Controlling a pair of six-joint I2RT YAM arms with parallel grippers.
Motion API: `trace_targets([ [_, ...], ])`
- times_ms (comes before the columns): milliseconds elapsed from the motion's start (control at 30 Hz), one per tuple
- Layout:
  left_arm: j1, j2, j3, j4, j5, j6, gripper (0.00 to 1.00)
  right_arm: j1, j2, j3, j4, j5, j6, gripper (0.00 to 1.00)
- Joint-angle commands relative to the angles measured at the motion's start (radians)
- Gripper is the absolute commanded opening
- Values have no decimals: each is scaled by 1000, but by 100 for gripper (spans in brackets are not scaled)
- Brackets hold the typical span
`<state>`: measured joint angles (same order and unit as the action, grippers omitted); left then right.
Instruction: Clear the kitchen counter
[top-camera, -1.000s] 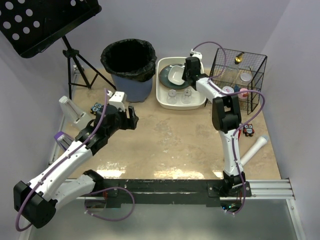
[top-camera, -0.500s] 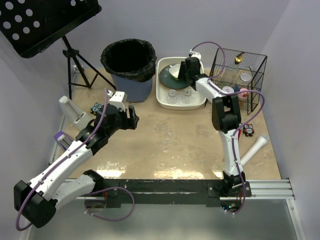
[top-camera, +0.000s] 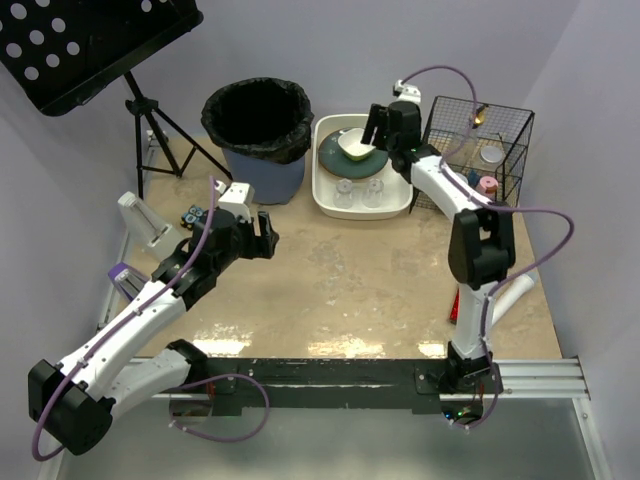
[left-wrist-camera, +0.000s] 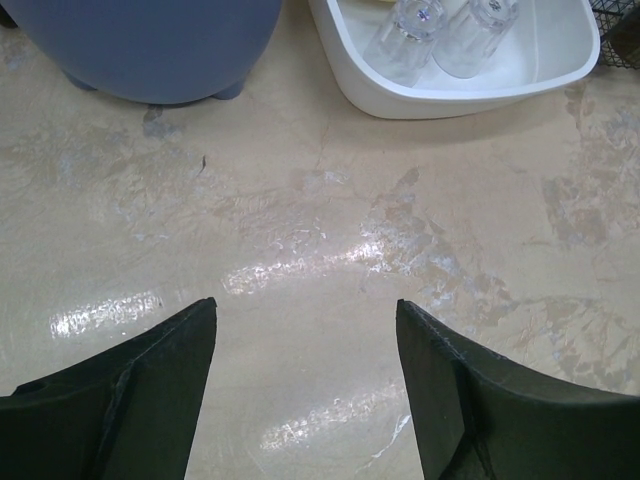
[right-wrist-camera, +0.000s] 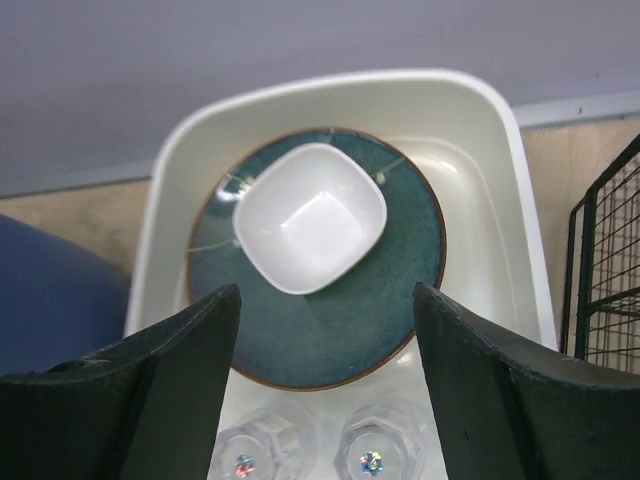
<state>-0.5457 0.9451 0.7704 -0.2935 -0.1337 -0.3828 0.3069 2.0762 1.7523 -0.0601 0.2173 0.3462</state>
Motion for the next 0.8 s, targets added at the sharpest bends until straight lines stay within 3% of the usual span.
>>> trace_targets([
  [0, 4, 3, -6, 59, -1, -16, 80, -2, -161, -89, 114, -51, -19, 75],
  [100, 1, 7, -5, 63, -14, -24, 86, -2, -232, -155, 126, -84, -21, 77],
  [400, 3, -3, -13, 65, -60, -50, 100, 21, -479, -404, 151, -137, -19, 98],
  [767, 4, -65, -108, 62, -156, -113, 100, 124, -774, -799, 203, -176, 56, 98],
])
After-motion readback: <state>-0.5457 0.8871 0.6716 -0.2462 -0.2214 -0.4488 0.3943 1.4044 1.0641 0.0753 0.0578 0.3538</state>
